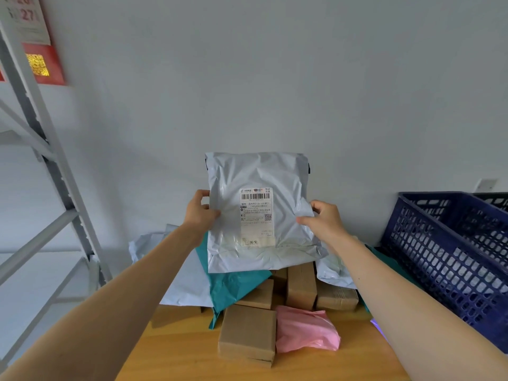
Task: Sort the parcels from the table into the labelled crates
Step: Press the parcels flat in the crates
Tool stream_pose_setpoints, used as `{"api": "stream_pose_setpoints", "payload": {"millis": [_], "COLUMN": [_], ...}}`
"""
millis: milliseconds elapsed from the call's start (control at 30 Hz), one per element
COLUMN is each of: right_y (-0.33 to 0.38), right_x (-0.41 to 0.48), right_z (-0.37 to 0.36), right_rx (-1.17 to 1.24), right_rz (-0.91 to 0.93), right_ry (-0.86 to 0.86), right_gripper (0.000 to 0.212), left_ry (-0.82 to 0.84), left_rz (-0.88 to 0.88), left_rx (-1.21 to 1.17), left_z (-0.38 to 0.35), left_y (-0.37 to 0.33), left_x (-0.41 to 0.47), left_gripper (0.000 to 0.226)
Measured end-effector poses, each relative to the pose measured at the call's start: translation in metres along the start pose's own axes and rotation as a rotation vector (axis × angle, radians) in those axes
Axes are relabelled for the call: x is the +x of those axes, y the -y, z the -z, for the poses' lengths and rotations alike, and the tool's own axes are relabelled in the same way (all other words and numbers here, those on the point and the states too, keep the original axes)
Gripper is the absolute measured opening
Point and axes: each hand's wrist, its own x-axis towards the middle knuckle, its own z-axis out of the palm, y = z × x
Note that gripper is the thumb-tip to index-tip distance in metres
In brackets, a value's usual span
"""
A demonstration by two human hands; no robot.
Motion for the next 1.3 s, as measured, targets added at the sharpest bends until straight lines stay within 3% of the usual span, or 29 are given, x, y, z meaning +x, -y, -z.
{"api": "stream_pose_setpoints", "payload": {"millis": [600, 967, 1300], "right_y": [-0.002, -0.031, -0.084], "right_x": [0.005, 0.024, 0.074], "right_z": [0.019, 0.090, 0.193], "right_rx": [0.043, 0.054, 0.110], "right_rz": [0.069, 0.060, 0.020], "right_ry": [0.033, -0.062, -0.077], "right_gripper": [0.024, 0.029, 0.037], "left_ry": [-0.012, 0.041, 0.067], "left_rz": [-0.093, -0.168, -0.205], "left_rx": [0.071, 0.102, 0.108], "left_z": [-0.012, -0.094, -0.221], "left_y": [-0.021, -0.047, -0.072], "left_x": [-0.013, -0.010, -0.005], "left_gripper": [0.044, 0.041, 0.041]}}
